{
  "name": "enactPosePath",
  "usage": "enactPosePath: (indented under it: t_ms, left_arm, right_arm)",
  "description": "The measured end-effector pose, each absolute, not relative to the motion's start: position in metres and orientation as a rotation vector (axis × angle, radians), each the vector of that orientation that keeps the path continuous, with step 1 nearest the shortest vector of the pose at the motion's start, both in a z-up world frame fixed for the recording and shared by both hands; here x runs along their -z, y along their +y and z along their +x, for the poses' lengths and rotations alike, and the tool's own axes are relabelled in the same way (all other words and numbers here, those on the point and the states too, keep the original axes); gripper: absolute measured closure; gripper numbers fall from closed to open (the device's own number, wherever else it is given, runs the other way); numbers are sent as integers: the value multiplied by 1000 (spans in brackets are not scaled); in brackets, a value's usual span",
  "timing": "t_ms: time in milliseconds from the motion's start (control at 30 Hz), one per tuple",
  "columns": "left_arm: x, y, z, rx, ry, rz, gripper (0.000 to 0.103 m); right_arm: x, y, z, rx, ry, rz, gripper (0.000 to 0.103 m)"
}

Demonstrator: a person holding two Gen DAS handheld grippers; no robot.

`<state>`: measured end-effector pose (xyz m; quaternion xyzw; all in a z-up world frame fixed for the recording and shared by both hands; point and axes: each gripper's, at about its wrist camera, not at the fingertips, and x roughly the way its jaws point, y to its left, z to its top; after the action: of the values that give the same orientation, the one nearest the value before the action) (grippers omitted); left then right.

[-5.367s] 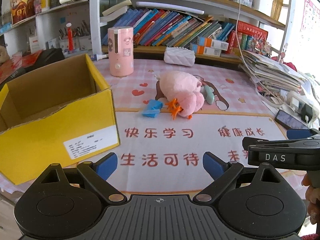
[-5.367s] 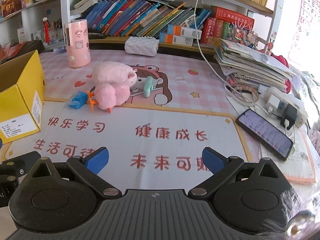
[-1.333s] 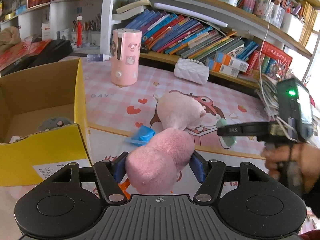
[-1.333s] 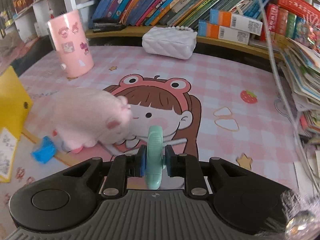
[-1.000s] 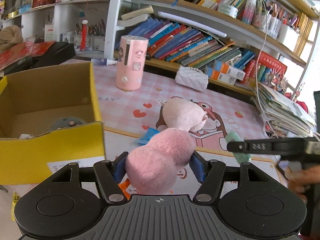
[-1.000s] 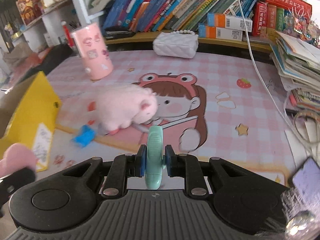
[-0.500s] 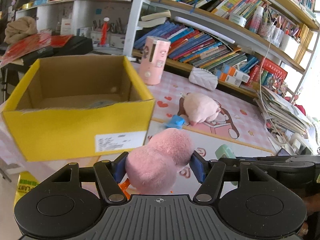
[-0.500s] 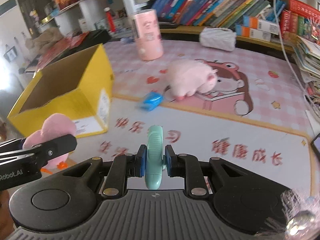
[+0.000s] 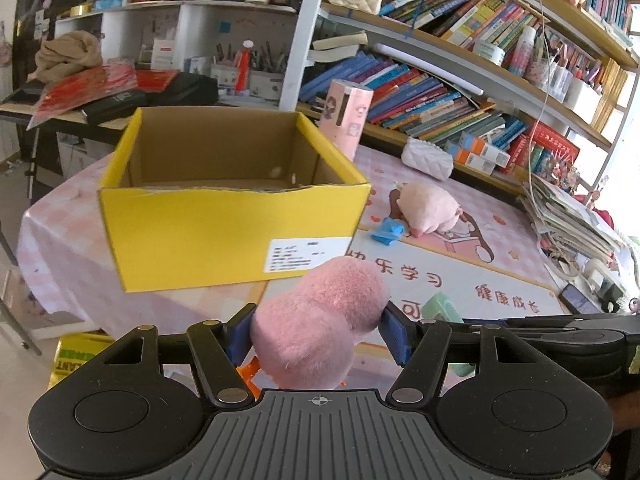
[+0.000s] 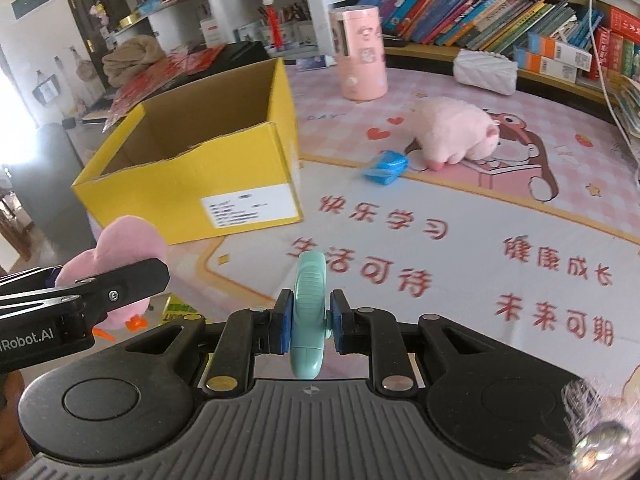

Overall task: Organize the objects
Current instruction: 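Lift and carry the plush toy and green toy toward the yellow box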

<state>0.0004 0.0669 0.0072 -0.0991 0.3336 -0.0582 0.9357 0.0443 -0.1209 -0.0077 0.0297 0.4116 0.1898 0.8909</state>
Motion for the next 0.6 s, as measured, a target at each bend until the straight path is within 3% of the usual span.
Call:
enactPosePath:
  t_ms: [600]
  left_arm:
    - [-11,103,-32,87,651,-206,39]
  right_arm:
    - [7,-82,14,-424,843,55,85]
